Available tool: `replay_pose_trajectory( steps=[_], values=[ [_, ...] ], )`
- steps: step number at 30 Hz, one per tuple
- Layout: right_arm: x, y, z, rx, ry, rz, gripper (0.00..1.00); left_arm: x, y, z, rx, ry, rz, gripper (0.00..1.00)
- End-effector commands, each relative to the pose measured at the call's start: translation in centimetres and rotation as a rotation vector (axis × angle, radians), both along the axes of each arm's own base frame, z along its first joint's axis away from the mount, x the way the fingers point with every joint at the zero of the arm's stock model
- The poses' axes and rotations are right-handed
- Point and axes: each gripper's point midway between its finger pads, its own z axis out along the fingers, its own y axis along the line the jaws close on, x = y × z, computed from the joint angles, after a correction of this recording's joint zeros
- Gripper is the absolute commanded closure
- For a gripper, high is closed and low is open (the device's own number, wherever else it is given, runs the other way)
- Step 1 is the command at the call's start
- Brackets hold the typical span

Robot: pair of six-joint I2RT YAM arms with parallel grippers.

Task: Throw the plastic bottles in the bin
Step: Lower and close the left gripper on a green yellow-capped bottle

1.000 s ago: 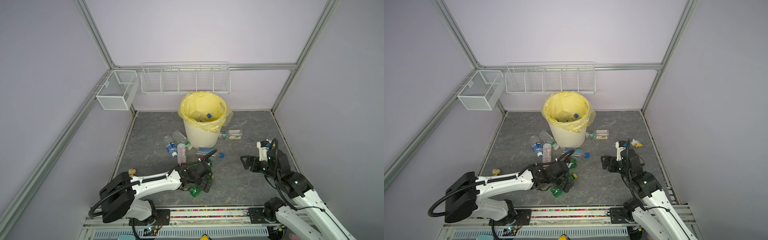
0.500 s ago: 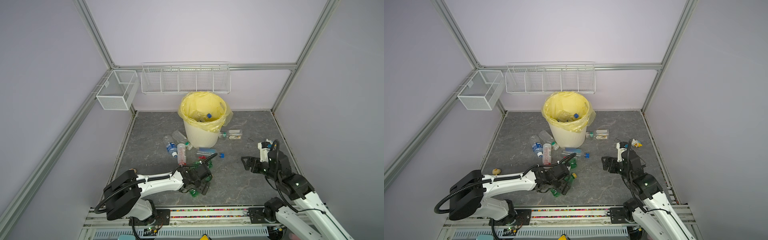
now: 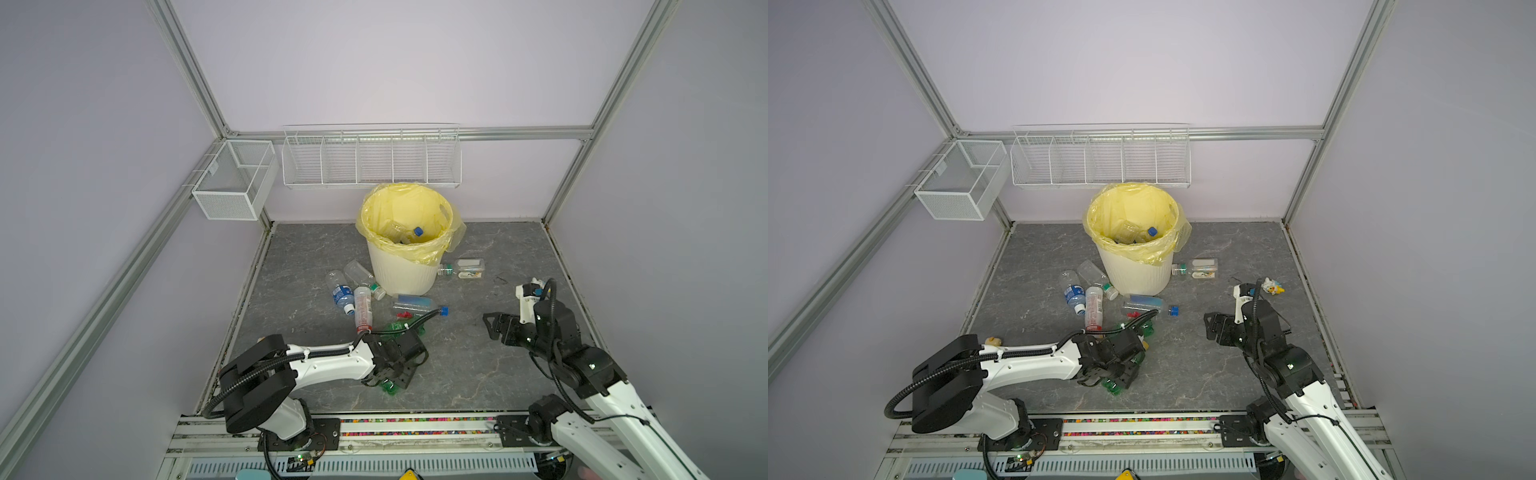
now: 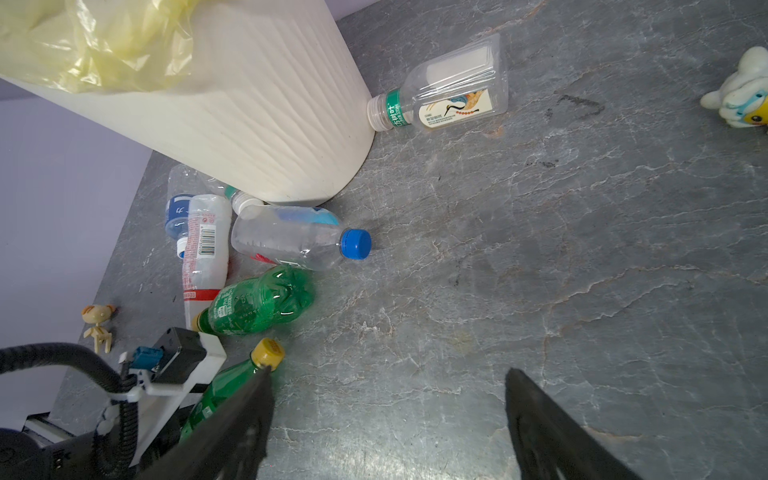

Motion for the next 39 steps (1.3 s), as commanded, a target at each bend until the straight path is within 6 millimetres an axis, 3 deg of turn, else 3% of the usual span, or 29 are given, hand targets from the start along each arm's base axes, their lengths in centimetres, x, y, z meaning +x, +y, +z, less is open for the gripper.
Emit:
replay_pose_trajectory(
  steps=[1,11,29,39],
  values=[
    [-0.1,-0.4,-0.6,-0.008,0.01,-0.014,0.12,0.6,-1.1,1.6,-0.022,-0.029,0.001,0.44],
    [0.1,-0.6,-1.5,-0.025,0.033,-0.027,0.12,1.0,-1.9,3.1,-0.065,-0.044,0.006,0.44],
    [0.4,-1.0,-1.9,-0.021,0.048,-0.073,0.12,1.7,-2.9,9.4,-0.256,-0.119,0.054,0.44],
    [0.8,-0.2,-2.2,0.018,0.07,-0.065,0.12,3.6,-0.4,14.1,-0.337,-0.272,0.179,0.42]
  ],
)
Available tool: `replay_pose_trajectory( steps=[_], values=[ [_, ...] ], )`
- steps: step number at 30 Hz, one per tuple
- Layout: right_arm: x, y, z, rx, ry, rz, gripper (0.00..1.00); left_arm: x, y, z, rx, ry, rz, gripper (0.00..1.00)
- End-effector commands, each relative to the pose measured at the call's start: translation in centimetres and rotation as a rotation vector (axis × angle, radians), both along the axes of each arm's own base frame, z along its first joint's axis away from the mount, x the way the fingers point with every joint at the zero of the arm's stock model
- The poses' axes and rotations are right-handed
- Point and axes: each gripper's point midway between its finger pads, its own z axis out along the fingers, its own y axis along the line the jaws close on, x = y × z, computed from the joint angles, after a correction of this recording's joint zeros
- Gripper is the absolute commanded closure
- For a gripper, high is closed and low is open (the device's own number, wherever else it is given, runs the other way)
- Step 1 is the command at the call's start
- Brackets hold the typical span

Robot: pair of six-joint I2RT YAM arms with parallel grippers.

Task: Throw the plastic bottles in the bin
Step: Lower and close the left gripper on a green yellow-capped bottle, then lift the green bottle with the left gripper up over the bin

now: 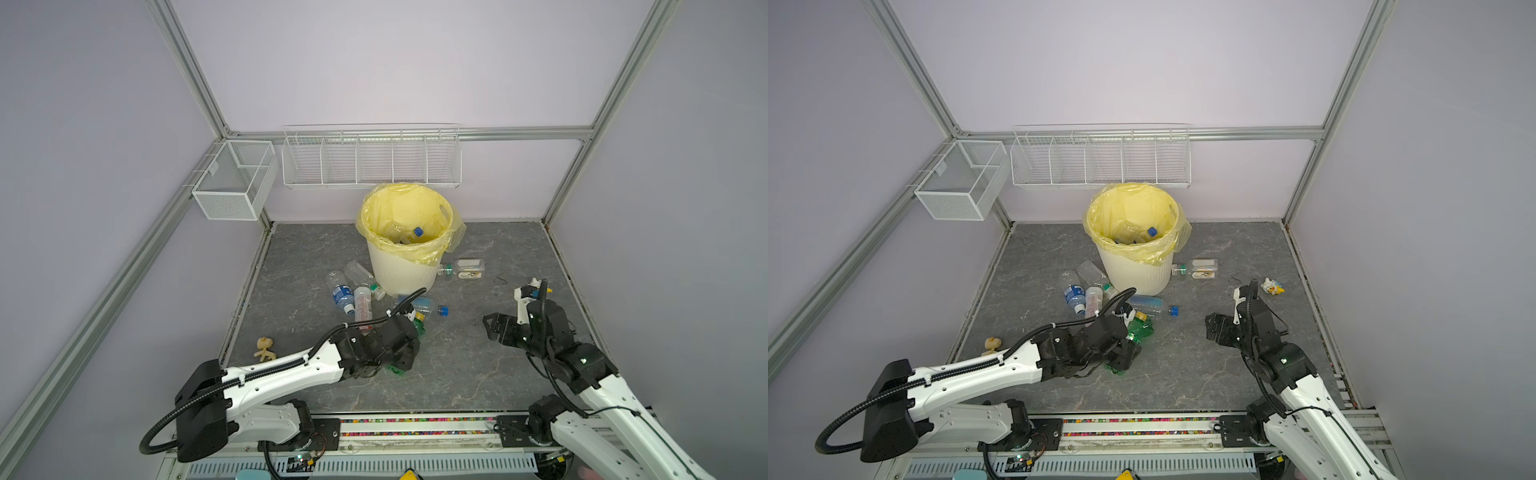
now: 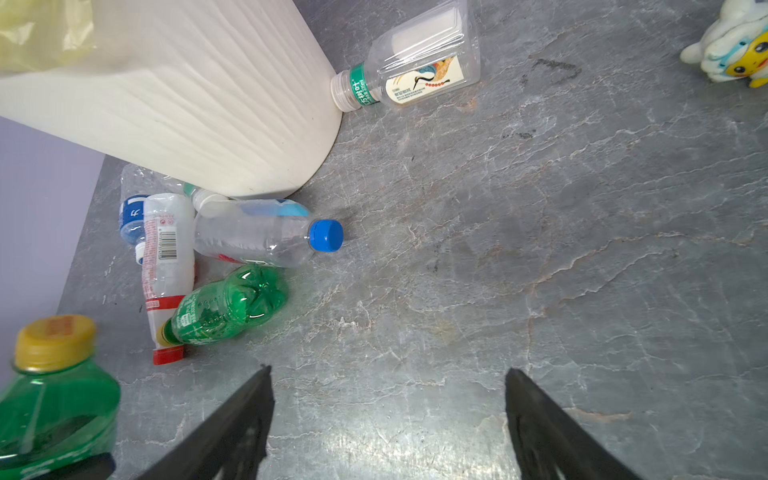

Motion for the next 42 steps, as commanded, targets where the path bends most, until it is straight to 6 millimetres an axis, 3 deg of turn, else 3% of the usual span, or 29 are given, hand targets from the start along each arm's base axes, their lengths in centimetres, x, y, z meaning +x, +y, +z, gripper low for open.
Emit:
replay_pose_trajectory(
  steps=[1,6,14,32,42],
  values=[
    [0.6,0.4,0.2,0.032,-0.004,-0.008,0.12,1.0,0.8,2.6,-0.051,-0.074,0.068,0.42],
    [1.0,0.9,0.2,0.036,0.008,0.003,0.12,2.6,3.2,4.7,-0.044,-0.146,0.167,0.42],
    [1.2,1.3,0.6,0.047,0.02,0.014,0.12,3.6,5.4,7.7,-0.199,-0.145,0.257,0.41],
    [0.9,1.2,2.1,0.047,0.0,0.022,0.12,4.8,8.3,15.8,-0.416,-0.249,0.403,0.41],
    [0.6,0.9,2.3,0.048,-0.007,0.014,0.12,4.7,9.7,18.2,-0.446,-0.273,0.411,0.41]
  ],
)
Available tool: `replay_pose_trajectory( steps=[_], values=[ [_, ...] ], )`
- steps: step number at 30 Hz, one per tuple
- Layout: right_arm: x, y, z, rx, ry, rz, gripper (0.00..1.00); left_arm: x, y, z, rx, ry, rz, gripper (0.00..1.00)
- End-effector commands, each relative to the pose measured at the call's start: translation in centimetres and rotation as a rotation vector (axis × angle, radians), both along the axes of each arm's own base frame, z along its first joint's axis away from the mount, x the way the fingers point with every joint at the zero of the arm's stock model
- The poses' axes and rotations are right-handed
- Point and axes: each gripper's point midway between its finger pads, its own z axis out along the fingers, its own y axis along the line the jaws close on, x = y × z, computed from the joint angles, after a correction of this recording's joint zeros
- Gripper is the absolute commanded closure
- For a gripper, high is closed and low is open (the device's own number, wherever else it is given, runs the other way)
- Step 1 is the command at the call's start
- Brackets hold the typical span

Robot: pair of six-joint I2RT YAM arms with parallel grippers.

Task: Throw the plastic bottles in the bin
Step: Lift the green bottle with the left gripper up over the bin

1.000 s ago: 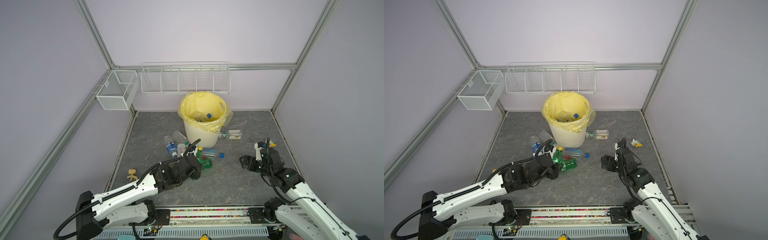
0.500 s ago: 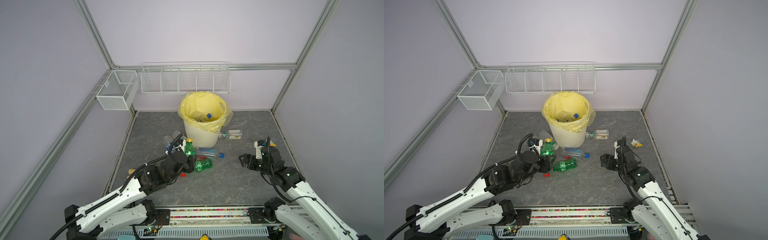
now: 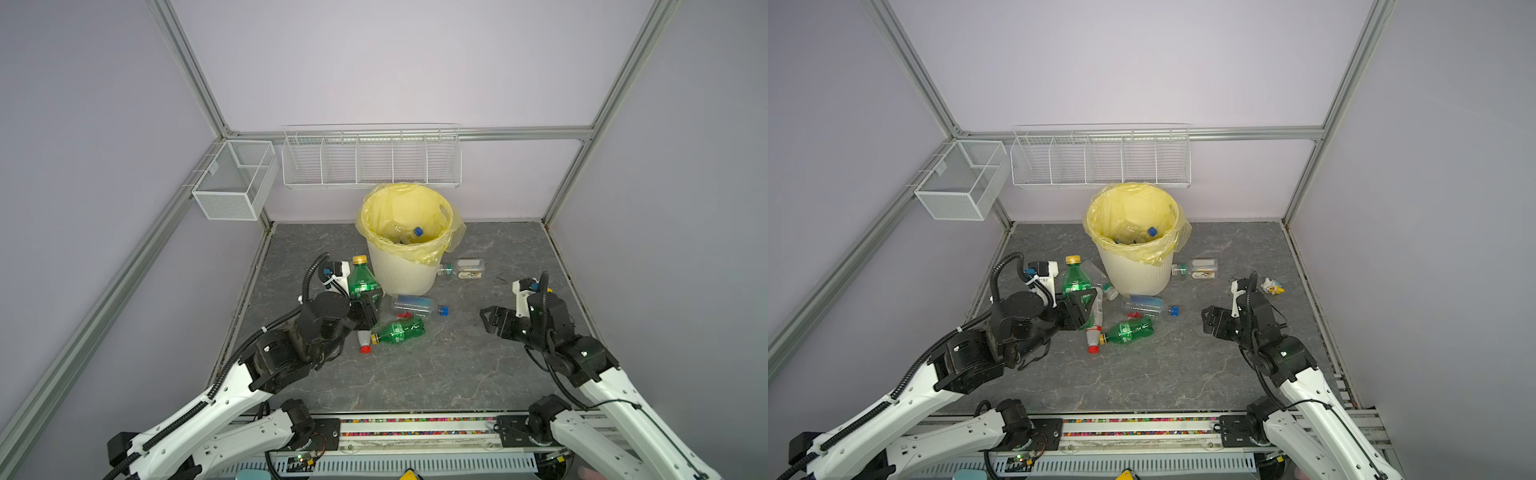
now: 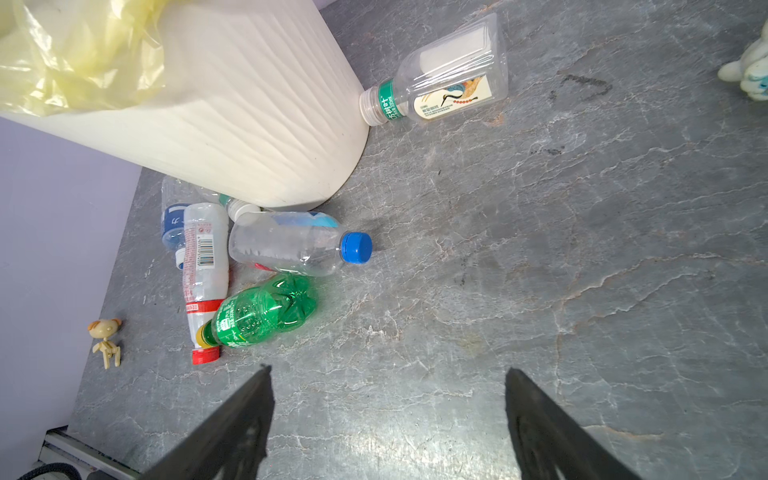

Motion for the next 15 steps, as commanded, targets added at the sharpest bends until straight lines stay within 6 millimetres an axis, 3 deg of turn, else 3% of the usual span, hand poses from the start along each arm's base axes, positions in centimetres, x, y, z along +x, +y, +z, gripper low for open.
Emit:
replay_pose_trajectory(
  steps=[1,9,15],
  values=[
    [0.0,-0.2,0.4,0.007,-0.002,-0.01,0.12,-0.2,1.2,1.0,-0.01,-0.014,0.025,0.41],
    [-0.3,0.0,0.4,0.02,-0.002,-0.001,0.12,-0.2,1.9,1.3,-0.002,-0.022,0.043,0.41],
    [-0.6,-0.3,0.3,0.02,-0.007,-0.007,0.12,1.5,0.6,3.3,0.019,-0.034,0.034,0.41]
  ],
)
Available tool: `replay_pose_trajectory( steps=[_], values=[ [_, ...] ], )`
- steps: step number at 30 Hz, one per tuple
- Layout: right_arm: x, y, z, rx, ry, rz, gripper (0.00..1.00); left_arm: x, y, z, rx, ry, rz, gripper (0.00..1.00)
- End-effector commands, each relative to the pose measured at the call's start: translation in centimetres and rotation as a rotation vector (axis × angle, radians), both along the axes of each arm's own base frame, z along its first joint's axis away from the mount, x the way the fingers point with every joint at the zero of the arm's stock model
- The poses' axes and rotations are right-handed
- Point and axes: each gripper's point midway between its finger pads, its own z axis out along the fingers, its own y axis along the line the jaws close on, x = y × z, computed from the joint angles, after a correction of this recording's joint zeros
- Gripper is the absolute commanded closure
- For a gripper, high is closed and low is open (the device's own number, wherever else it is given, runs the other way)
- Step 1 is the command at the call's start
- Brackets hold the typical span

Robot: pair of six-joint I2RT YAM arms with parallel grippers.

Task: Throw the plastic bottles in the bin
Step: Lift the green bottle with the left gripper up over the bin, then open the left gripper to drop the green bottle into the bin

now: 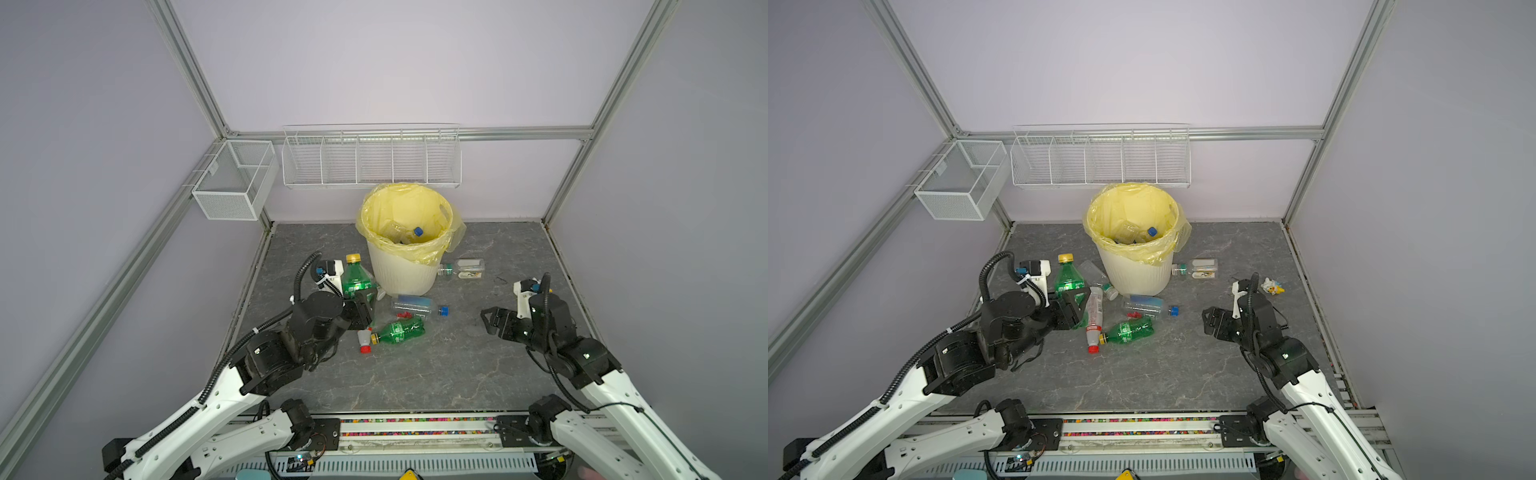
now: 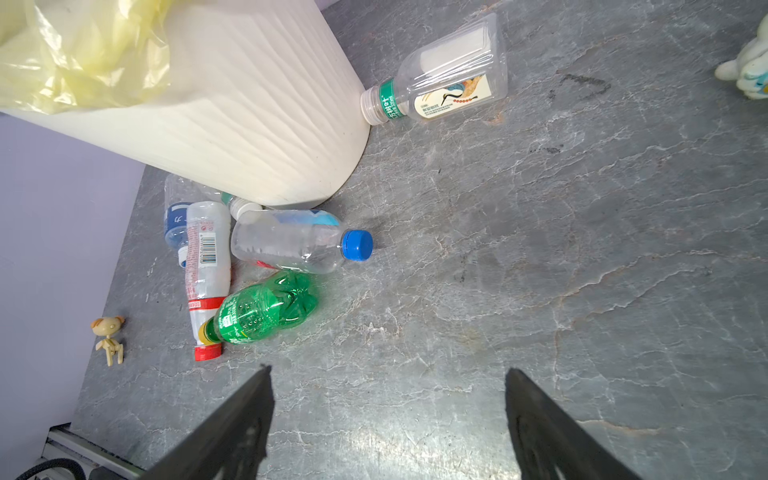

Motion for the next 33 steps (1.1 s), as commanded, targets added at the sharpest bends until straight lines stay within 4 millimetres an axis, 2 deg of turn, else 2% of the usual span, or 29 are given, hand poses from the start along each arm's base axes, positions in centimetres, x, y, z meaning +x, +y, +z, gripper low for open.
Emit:
replay_pose_trajectory(
  steps=[1,7,12,14,17,18,19,23,29,31,33],
  values=[
    [-0.3,-0.2,-0.3,0.008,0.011,-0.008,0.12,1.4,-0.5,2.1,0.002,-0.017,-0.002,0.41],
    [-0.8,-0.2,-0.3,0.022,0.004,0.0,0.12,5.5,-2.7,4.8,-0.047,-0.015,-0.032,0.41],
    [-1.4,-0.4,0.0,0.022,0.0,0.003,0.12,11.2,-6.1,6.9,-0.11,0.027,-0.075,0.41],
    [-1.6,-0.5,0.1,0.023,-0.006,-0.001,0.12,14.4,-7.5,7.5,-0.144,0.04,-0.063,0.39],
    [-1.8,-0.8,0.0,0.023,-0.006,-0.009,0.12,18.3,-9.3,7.7,-0.165,0.072,-0.077,0.22],
    [-1.9,-0.8,0.1,0.024,-0.007,-0.01,0.12,18.9,-9.5,7.9,-0.165,0.081,-0.078,0.14],
    [-2.1,-0.9,0.1,0.023,-0.006,-0.011,0.12,19.3,-9.4,8.0,-0.16,0.093,-0.069,0.01],
    [-2.5,-1.2,0.3,0.002,-0.025,0.003,0.12,19.2,-8.1,9.6,-0.134,0.055,-0.033,0.0],
    [-2.4,-1.0,-0.4,-0.034,-0.004,0.039,0.12,16.3,-6.7,11.6,-0.126,-0.002,-0.078,0.0],
    [-2.3,-1.1,-0.7,-0.051,0.008,0.033,0.12,15.5,-6.3,11.4,-0.133,-0.008,-0.08,0.0],
    [-1.9,-1.3,-0.9,-0.069,0.009,0.022,0.12,15.0,-6.3,10.2,-0.164,-0.002,-0.091,0.0]
  ],
)
